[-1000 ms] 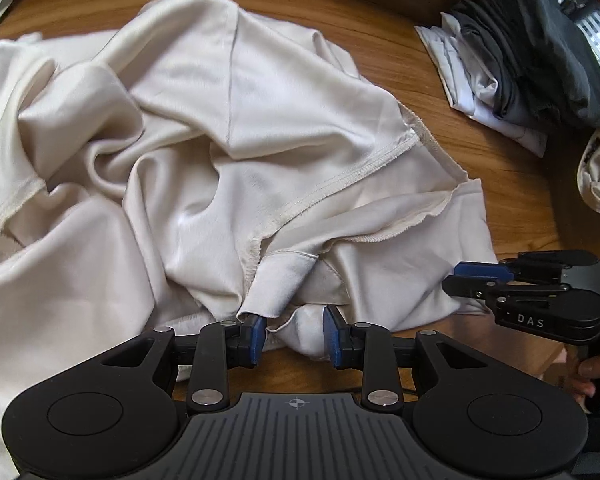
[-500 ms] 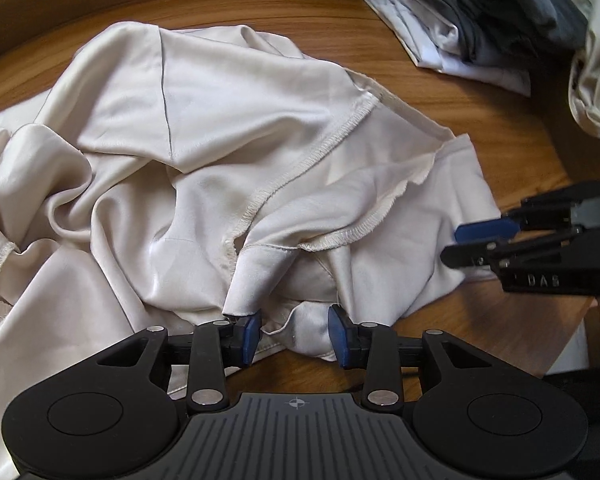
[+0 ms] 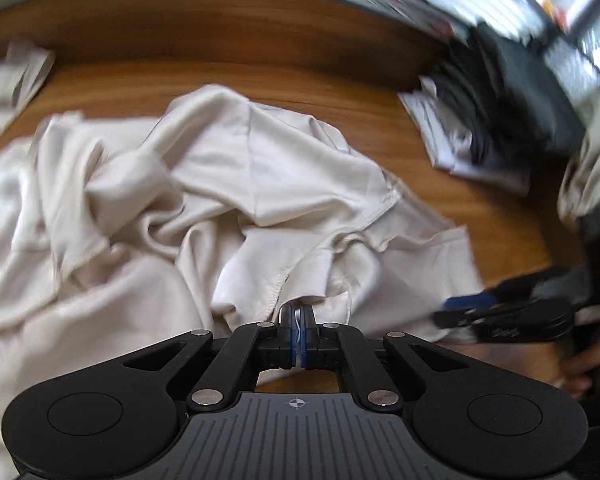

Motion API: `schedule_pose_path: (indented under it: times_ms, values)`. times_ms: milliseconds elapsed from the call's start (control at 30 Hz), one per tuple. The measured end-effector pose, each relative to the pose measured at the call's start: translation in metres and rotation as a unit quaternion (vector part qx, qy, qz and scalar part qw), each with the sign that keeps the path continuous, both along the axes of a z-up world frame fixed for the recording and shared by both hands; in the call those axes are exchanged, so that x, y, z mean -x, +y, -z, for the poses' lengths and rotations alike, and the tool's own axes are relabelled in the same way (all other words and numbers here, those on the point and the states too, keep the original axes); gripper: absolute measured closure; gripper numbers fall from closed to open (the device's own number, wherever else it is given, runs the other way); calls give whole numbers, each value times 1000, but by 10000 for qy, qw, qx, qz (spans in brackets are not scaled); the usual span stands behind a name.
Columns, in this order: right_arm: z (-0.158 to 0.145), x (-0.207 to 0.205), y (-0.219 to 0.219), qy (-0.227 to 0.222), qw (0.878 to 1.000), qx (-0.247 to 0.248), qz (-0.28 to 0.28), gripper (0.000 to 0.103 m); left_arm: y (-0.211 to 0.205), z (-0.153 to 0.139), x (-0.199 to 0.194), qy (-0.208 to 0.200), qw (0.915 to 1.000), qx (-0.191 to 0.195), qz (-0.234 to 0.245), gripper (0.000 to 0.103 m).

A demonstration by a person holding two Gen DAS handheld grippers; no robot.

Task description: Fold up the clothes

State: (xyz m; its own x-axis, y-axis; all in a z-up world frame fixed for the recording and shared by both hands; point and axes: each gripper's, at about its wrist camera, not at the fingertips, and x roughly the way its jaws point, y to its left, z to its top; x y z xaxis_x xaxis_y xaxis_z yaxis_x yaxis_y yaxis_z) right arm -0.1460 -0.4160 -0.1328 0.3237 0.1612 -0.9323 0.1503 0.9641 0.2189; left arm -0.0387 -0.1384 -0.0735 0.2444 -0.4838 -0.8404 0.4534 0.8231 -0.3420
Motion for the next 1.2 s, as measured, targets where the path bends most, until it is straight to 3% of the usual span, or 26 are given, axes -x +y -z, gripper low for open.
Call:
schedule_pose_path:
  times_ms: [200, 267, 300, 367, 600, 733, 1200]
  values:
    - [0, -1, 2, 9, 10000, 23, -44, 73, 5, 5, 11, 607, 9969, 299, 406, 99]
    - [0, -1, 2, 8, 10000, 19, -42, 73, 3, 7, 13, 634, 9963, 287, 510, 96]
    - [0, 0, 2, 9, 10000, 22, -47, 73, 1, 7, 13, 559, 9969, 210, 514, 95]
    - [0, 0, 2, 10, 10000, 32, -57, 73, -4, 8, 13, 400, 9978, 59, 532, 83]
    - [0, 1, 3, 2, 10000, 39, -16, 73, -25, 32, 12, 575, 9933, -502, 867, 82]
    - [1, 1, 2, -10, 10000, 25, 21, 72, -27, 41, 11, 543, 9934, -639, 783, 82]
    - [2, 2, 1, -12, 10000, -22, 72, 72, -37, 47, -13, 66, 9987, -423, 259, 82]
